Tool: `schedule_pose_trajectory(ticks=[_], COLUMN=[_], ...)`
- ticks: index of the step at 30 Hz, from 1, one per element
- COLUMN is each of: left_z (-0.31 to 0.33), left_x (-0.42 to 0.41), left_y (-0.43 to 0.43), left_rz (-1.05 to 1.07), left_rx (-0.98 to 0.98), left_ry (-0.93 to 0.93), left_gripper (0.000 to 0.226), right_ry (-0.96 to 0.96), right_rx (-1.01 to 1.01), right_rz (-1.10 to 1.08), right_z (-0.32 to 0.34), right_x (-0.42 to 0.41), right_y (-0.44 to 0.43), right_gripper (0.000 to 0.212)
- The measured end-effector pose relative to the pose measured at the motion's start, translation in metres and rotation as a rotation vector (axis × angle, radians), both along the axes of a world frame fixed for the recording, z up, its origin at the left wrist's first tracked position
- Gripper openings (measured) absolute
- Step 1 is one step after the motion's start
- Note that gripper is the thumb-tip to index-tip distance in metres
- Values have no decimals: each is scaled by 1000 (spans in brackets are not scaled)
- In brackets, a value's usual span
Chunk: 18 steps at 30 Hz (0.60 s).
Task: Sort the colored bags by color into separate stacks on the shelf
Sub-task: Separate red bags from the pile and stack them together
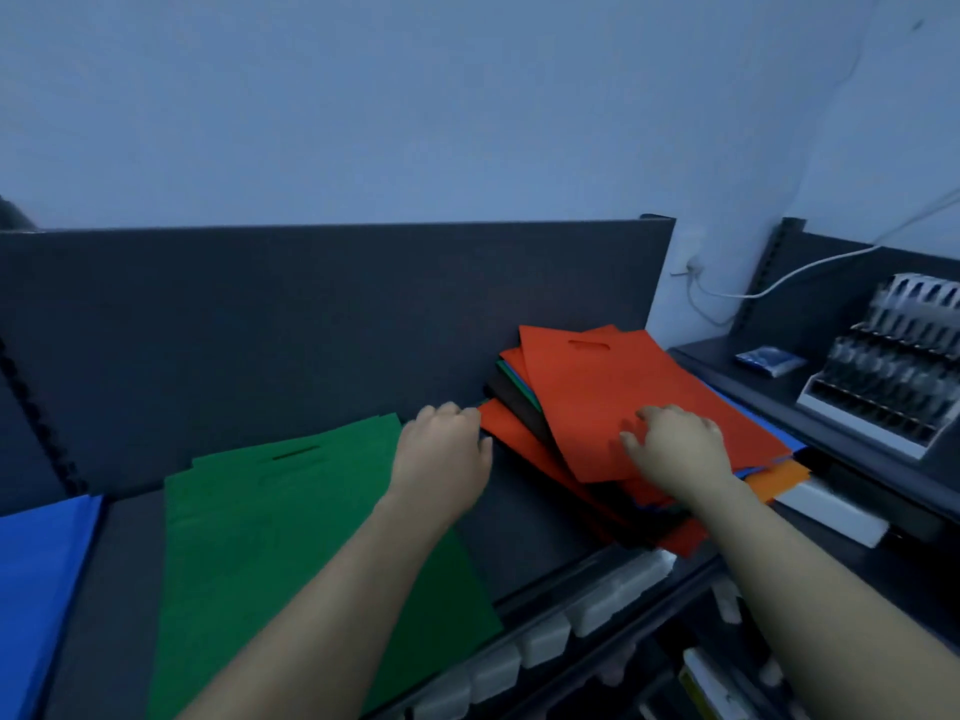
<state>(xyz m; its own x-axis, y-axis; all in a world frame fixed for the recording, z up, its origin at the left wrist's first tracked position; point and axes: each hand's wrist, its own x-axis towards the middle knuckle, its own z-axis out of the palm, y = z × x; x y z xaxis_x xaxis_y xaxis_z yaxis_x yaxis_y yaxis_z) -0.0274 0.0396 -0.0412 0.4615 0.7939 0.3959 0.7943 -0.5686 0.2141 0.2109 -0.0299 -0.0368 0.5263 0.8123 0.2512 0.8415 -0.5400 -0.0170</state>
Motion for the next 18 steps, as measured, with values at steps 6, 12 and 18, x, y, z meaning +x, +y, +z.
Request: schedule_pose_trajectory(ticks=[6, 12, 18], left_z=[-16, -30, -32], left_x=[71, 109, 115], left_y=[13, 24, 25], left_rz=[-37, 15, 113], left_rx=[-301, -532, -607], left_ry=[-185, -350, -619], left_gripper=[27, 43, 43], right_ry=[166, 271, 202], right_rx=[-164, -132, -11], right_rz=[-44, 172, 6], right_z=[-13, -18, -16], right_x=[67, 82, 118], right_y=[4, 5, 2], right_gripper=[50, 40, 44])
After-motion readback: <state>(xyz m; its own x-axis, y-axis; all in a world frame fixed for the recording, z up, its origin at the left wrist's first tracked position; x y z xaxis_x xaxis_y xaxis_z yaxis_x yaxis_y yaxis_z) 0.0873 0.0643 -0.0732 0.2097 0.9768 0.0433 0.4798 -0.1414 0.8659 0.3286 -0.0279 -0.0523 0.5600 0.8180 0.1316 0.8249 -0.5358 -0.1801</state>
